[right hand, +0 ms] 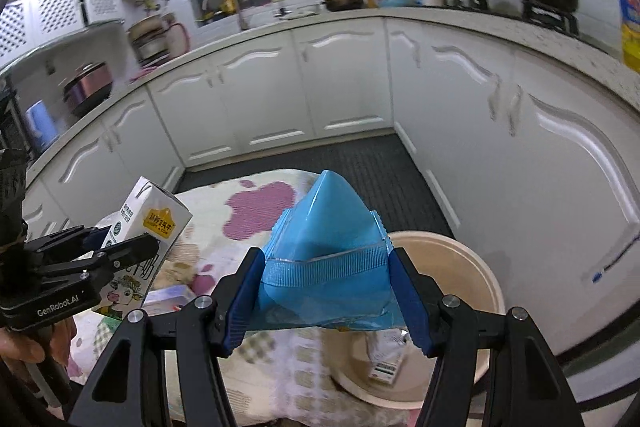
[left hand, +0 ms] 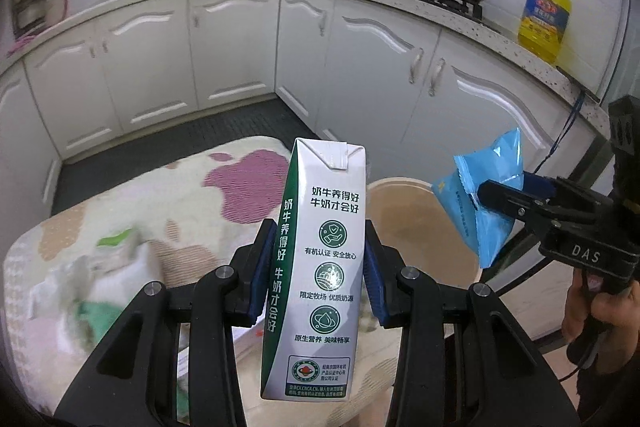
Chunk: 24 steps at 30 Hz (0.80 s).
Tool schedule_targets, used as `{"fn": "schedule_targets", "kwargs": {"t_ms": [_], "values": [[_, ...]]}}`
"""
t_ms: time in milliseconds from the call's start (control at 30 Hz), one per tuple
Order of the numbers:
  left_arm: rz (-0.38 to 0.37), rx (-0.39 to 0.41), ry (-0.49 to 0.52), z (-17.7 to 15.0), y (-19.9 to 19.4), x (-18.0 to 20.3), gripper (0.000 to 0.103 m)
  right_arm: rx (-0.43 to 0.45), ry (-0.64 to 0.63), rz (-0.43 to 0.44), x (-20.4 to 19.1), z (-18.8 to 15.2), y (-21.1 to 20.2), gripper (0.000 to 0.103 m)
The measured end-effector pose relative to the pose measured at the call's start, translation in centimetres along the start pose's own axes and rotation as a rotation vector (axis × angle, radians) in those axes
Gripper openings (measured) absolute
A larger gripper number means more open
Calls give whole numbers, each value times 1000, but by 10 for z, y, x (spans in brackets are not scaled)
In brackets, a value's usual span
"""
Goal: Collect trash
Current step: 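Lift the blue wipe pack with the right tool and carry it over the bin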
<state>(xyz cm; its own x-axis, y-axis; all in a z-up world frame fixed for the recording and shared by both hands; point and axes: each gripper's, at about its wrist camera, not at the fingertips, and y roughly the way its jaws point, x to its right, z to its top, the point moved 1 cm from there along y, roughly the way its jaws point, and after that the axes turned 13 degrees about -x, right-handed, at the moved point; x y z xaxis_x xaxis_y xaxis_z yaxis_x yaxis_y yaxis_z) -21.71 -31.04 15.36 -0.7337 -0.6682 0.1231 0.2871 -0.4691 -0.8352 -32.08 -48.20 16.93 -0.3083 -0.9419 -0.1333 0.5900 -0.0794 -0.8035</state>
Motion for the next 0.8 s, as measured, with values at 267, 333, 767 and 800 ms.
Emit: {"fn": "schedule_targets", "kwargs": {"t_ms": [267, 333, 767, 800], "values": [[-3, -12, 56, 13, 23, 30, 38, -15, 61, -29, 33, -8, 3, 62], [-5, -16, 67, 15, 27, 36, 38, -21, 69, -33, 37, -9, 5, 62], [-12, -37, 126, 30, 55, 71, 38, -59, 143, -52, 72, -21, 22, 63], [-11, -38, 132, 32, 58, 74, 38, -62, 148, -54, 75, -22, 23, 63]]}}
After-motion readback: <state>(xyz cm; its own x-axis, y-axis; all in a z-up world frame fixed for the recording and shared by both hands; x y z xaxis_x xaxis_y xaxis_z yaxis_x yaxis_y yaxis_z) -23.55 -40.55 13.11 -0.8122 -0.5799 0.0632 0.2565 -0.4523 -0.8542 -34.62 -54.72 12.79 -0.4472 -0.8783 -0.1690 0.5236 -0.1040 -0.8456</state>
